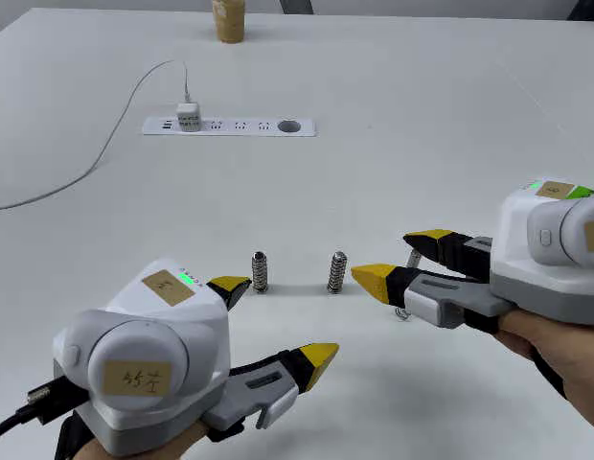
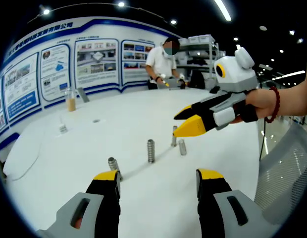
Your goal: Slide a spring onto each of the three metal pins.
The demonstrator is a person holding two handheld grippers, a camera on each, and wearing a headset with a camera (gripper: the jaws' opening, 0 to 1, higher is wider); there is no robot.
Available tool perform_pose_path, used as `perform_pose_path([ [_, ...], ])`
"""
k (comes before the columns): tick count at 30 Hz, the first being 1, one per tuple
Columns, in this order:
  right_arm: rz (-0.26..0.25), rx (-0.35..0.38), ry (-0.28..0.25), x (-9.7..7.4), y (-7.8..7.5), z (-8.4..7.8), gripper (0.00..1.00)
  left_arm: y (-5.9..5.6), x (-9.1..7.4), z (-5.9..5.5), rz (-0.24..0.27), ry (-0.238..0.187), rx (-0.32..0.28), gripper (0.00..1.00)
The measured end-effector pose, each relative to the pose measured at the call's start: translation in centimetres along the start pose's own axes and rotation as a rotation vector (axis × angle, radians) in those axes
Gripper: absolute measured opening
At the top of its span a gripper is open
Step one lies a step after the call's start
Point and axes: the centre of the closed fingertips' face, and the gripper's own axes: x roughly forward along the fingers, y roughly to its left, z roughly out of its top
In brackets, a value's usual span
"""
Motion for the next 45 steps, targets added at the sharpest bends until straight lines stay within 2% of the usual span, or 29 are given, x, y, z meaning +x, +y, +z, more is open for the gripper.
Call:
perform_pose_path([
  [9,0.044,-0.027,-0.04,-2.3,0.0,0.7,0.52,-1.8,1.7,0.1,-0.036,0.018,0.021,0.59],
  [15,0.061,-0.022,-0.045,-3.6,-0.5,0.3,0.54,-2.7,3.5,-0.7,-0.059,0.056,0.059,0.55],
  [22,0.083,-0.044,-0.028,-4.7,-0.8,-0.6,0.56,-3.1,5.1,-0.3,-0.081,0.052,0.09,0.51],
  [25,0.104,-0.03,-0.019,-5.1,-0.9,-1.1,0.56,-3.4,6.0,-0.2,-0.098,0.044,0.09,0.49],
  [32,0.138,-0.049,0.007,-6.0,-1.0,-2.4,0.57,-4.6,7.8,0.2,-0.134,0.036,0.114,0.46],
  [36,0.149,-0.063,0.017,-6.5,-1.0,-2.7,0.57,-5.2,8.8,0.6,-0.138,0.031,0.145,0.4],
  [45,0.178,-0.074,0.017,-7.2,-0.6,-3.0,0.56,-5.9,10.8,0.2,-0.155,0.061,0.101,0.33],
])
